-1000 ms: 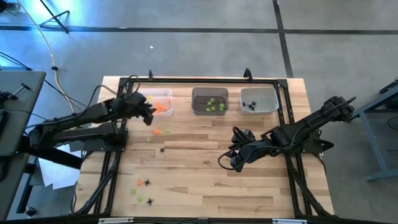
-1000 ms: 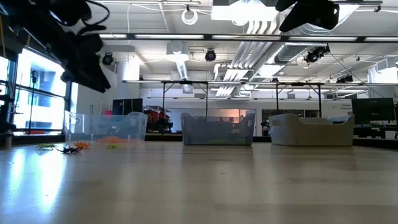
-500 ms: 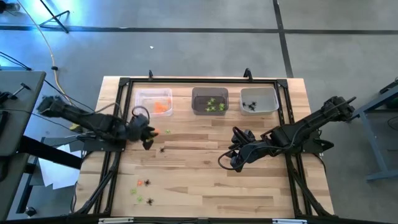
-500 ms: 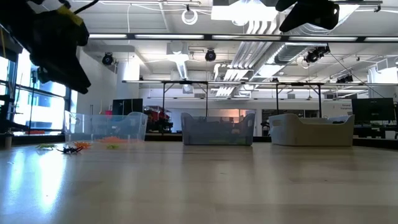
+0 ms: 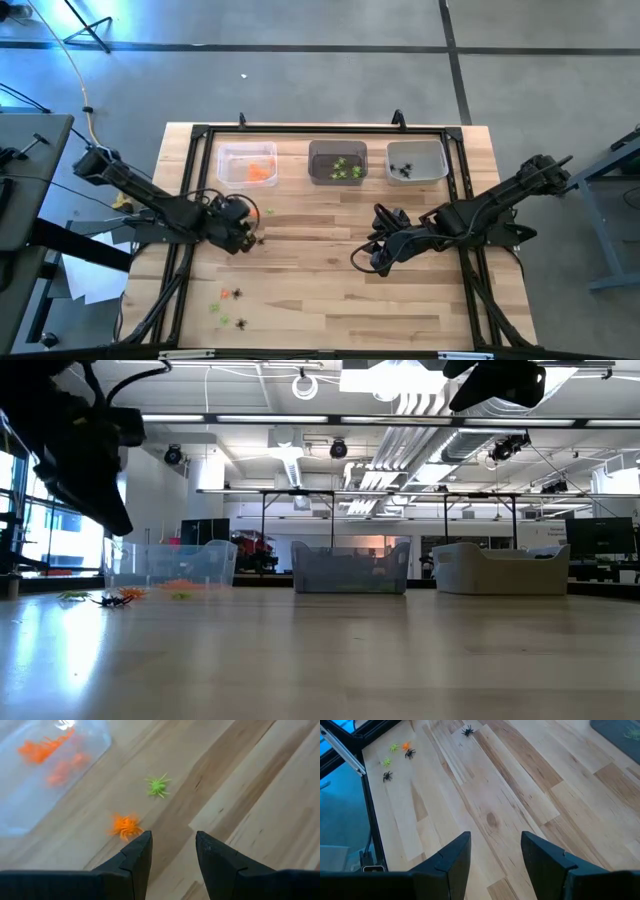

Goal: Sort Halloween decoration
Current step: Put the orange spider toy into the transparent bin

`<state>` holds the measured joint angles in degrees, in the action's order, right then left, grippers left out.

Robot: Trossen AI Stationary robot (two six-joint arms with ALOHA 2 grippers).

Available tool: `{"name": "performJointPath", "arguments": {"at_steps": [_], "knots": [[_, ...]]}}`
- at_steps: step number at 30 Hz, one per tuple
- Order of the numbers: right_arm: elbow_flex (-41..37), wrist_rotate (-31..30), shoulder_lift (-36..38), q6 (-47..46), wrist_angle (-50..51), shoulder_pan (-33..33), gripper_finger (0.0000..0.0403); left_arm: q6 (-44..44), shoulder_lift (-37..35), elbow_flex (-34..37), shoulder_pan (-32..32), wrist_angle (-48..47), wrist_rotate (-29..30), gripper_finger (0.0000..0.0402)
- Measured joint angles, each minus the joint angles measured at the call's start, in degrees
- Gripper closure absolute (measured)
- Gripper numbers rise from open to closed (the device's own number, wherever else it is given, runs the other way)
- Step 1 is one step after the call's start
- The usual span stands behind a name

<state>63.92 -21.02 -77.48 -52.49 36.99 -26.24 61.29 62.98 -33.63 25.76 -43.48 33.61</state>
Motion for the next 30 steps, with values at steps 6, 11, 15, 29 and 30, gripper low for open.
{"name": "performJointPath", "arguments": {"at_steps": [6,11,15,29,30], "knots": [[-0.01,0.00,0.00,0.00,-0.02,0.00,0.0231,0.12,8.50,-8.31,0.21,-10.55,2.16,0.0263],[-0.01,0.00,0.00,0.02,-0.01,0.01,0.0231,-0.31,14.02,-9.32,-1.71,-12.47,0.02,0.0263],[-0.01,0.00,-0.01,0.01,-0.02,0.01,0.0231,-1.83,17.56,-9.32,-4.74,-12.42,-0.94,0.0263],[-0.02,0.00,-0.01,0.02,-0.02,0.00,0.0231,-8.51,21.53,-9.32,-13.12,-9.62,1.41,0.0263],[0.00,0.00,-0.01,0.02,-0.02,0.00,0.0231,-9.28,21.93,-9.32,-13.54,-9.00,1.38,0.0263]]}}
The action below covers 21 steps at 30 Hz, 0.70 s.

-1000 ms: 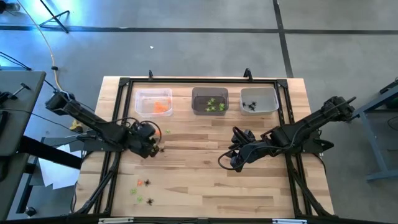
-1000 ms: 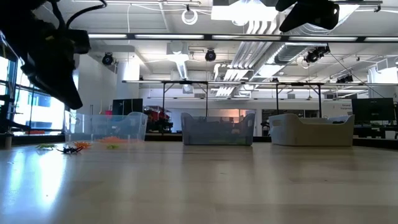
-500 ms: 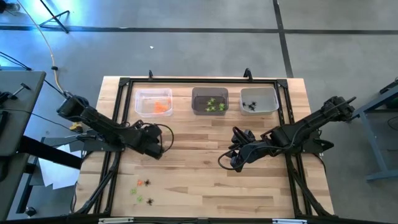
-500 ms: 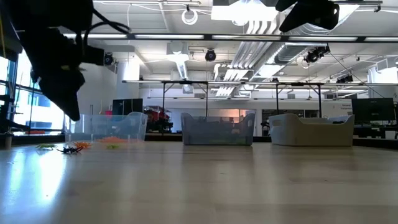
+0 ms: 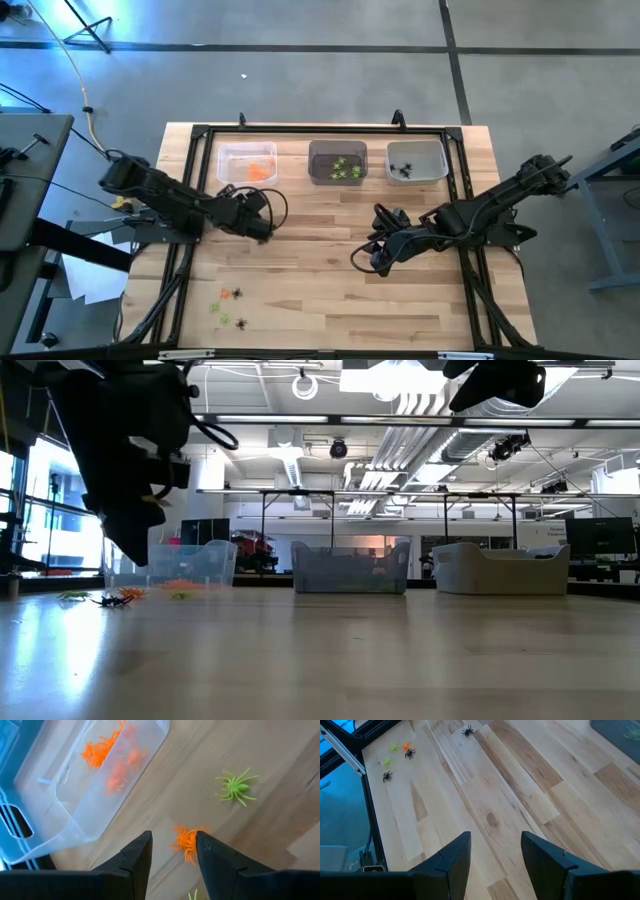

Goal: Sort Halloween decoration
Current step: Put the orange spider toy into the transparent bin

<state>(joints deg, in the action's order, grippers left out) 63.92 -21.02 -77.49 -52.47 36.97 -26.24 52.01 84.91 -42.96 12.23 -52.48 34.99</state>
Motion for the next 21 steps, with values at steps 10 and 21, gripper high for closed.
{"name": "performJointPath", "arguments": {"at_steps": [10,21], "knots": [[-0.01,0.00,0.01,-0.02,0.02,0.01,0.0231,-1.70,2.69,0.02,-2.66,1.56,-1.38,0.0262],[0.00,0.00,0.01,-0.01,0.02,0.00,0.0231,-2.20,2.70,0.02,-2.95,1.78,-1.43,0.0209]]}}
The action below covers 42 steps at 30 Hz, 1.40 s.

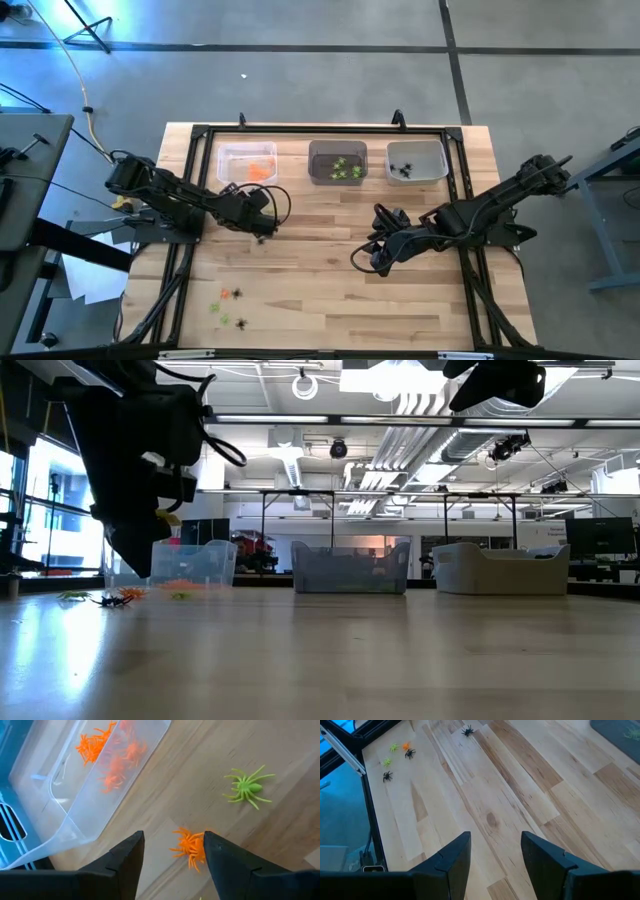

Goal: Sort Halloween decoration
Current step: Put the orange spider toy into the transparent bin

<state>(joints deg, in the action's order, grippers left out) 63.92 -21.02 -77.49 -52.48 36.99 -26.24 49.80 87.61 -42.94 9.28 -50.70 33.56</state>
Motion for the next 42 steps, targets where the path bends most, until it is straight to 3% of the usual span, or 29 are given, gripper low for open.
{"name": "performJointPath", "arguments": {"at_steps": [11,27,34,42], "knots": [[-0.02,0.00,0.01,-0.01,0.00,0.02,0.0231,0.68,-0.24,6.26,0.04,8.36,-2.79,0.0195],[0.00,0.00,0.01,-0.01,-0.02,0.02,0.0231,-0.73,-0.24,6.67,0.55,10.58,-2.46,0.0204],[-0.02,0.00,0.01,0.01,-0.02,0.02,0.0231,-0.71,-0.24,6.66,0.55,11.45,-3.54,0.0244],[-0.02,0.00,-0.01,-0.01,0.00,0.00,0.0231,-0.42,-0.20,6.63,0.55,12.13,-4.63,0.0323]]}}
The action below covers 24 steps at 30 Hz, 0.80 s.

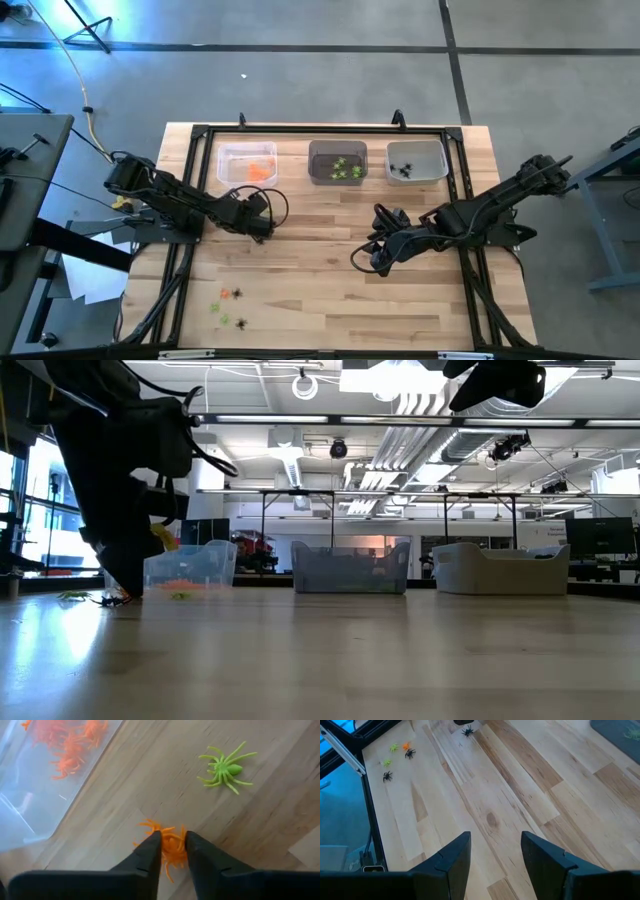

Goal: Sort Halloween decoration
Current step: Put the orange spider toy into the transparent bin

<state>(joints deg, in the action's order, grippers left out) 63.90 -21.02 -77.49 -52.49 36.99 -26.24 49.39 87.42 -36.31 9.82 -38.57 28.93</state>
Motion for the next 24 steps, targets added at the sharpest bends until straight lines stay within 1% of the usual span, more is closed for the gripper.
{"name": "performJointPath", "arguments": {"at_steps": [5,7,11,17,21,24], "knots": [[0.01,0.00,0.01,0.01,-0.01,0.01,0.0231,-0.02,0.00,-0.19,0.04,0.18,0.21,0.0384],[0.02,0.00,0.01,0.01,0.00,0.01,0.0231,-0.02,0.04,-0.61,0.11,-0.04,-0.33,0.0397],[0.00,0.00,0.00,0.00,0.00,0.00,0.0231,0.00,-0.40,-2.96,0.88,-2.74,-0.17,0.0396],[0.02,0.00,0.02,0.00,0.02,0.00,0.0231,2.05,-2.64,-7.17,3.19,-9.94,2.71,0.0401],[0.00,0.00,0.00,0.02,-0.02,0.01,0.0231,4.31,-4.46,-8.07,5.21,-12.81,3.87,0.0401],[0.00,0.00,0.01,0.00,-0.02,0.01,0.0231,6.29,-4.57,-8.03,5.84,-14.66,4.09,0.0401]]}}
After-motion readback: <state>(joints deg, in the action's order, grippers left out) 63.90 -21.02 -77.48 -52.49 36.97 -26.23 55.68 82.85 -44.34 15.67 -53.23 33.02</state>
